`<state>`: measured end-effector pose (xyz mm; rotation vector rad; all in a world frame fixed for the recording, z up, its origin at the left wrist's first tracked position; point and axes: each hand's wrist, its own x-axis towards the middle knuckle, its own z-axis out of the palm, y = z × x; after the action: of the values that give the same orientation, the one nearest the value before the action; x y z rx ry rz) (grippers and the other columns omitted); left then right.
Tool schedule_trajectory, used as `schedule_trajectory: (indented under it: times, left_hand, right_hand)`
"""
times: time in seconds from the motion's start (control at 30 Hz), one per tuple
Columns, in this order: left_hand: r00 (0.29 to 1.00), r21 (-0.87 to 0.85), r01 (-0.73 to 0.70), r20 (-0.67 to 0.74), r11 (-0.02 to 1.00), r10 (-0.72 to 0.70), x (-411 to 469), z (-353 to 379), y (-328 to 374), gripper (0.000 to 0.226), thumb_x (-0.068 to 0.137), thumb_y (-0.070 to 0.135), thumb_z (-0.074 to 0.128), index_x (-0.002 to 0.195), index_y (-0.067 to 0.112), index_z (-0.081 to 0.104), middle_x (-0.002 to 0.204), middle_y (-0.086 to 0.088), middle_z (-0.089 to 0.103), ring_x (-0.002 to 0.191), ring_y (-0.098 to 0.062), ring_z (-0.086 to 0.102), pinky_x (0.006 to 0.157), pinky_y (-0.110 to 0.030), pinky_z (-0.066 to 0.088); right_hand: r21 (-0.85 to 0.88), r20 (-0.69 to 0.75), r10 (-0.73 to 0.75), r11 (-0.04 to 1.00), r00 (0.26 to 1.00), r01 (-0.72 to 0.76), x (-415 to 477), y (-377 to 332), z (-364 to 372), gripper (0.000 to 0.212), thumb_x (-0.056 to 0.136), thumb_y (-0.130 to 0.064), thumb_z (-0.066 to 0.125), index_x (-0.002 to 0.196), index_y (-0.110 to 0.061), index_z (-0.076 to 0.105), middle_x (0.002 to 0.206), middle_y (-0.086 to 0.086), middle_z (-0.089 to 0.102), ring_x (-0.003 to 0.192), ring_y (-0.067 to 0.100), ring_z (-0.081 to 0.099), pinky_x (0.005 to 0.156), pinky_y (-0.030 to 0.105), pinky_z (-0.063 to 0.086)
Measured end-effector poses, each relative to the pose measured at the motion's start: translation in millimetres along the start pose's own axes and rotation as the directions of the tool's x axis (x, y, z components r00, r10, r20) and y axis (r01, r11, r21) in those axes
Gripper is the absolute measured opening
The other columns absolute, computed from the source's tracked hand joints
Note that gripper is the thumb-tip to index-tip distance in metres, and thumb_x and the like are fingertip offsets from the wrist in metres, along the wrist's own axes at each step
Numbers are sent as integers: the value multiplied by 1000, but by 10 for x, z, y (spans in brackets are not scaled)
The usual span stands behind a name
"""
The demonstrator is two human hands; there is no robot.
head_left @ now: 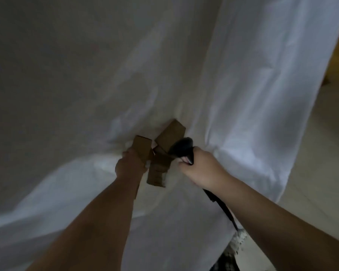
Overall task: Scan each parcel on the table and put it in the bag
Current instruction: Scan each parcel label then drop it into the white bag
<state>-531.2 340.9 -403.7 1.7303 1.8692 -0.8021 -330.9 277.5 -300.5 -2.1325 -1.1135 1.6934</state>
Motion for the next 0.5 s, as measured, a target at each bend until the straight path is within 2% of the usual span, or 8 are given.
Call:
schedule_trajectory:
  times: [0.07,0.13,0.2,0.23,0.3,0.4,0.5]
  left_hand:
    - [969,265,-164,-138,950,206,58,120,-17,64,86,39,67,132,3,39,117,-12,51,101,-29,59,72,-37,51]
    - [858,504,-294,-235,812,457,130,208,-39,49,75,30,75,111,5,53,98,-13,58,82,-30,61,63,-38,50]
    - [776,559,-330,-298,761,555,219,283,-30,50,66,29,80,101,5,53,86,-14,58,72,-29,59,59,-36,47]
    - [778,543,-324,-313,775,544,258,276,17,55,65,32,81,103,6,52,87,-13,59,72,-29,59,60,-35,47]
    - [835,509,-302,-267,806,482,251,182,165,60,66,36,82,110,6,54,95,-13,60,79,-30,60,61,-34,49]
    - [931,420,-221,-179,880,319,277,84,326,40,94,20,56,130,6,45,123,-14,50,110,-32,55,80,-36,50]
    - [920,459,-247,-165,854,355,238,-36,382,38,97,16,49,132,7,39,123,-12,48,113,-29,51,86,-36,47]
  right_hand:
    - [-17,-32,-28,999,999,27,14,20,36,16,90,-31,58,86,-20,47,81,3,58,75,25,63,67,36,53]
    - [-34,-60,-52,998,997,50,47,28,65,17,90,-32,58,92,-17,50,82,3,60,74,24,63,67,35,53]
    - [-25,-82,-63,998,995,61,84,29,79,19,90,-32,58,98,-15,52,84,5,61,74,24,64,68,38,54]
    - [-22,-91,-69,997,993,67,104,31,77,21,91,-32,58,101,-14,52,85,6,62,74,24,64,69,39,55]
    - [-31,-101,-74,997,992,71,129,44,63,23,91,-32,58,104,-13,52,86,6,62,74,25,64,69,41,56]
    - [-72,-115,-73,995,991,65,141,65,8,21,90,-31,58,101,-14,51,81,2,58,72,21,61,65,36,52]
    - [-114,-134,-81,991,988,66,108,49,-58,20,90,-31,59,98,-15,50,79,-1,54,72,17,56,62,31,45]
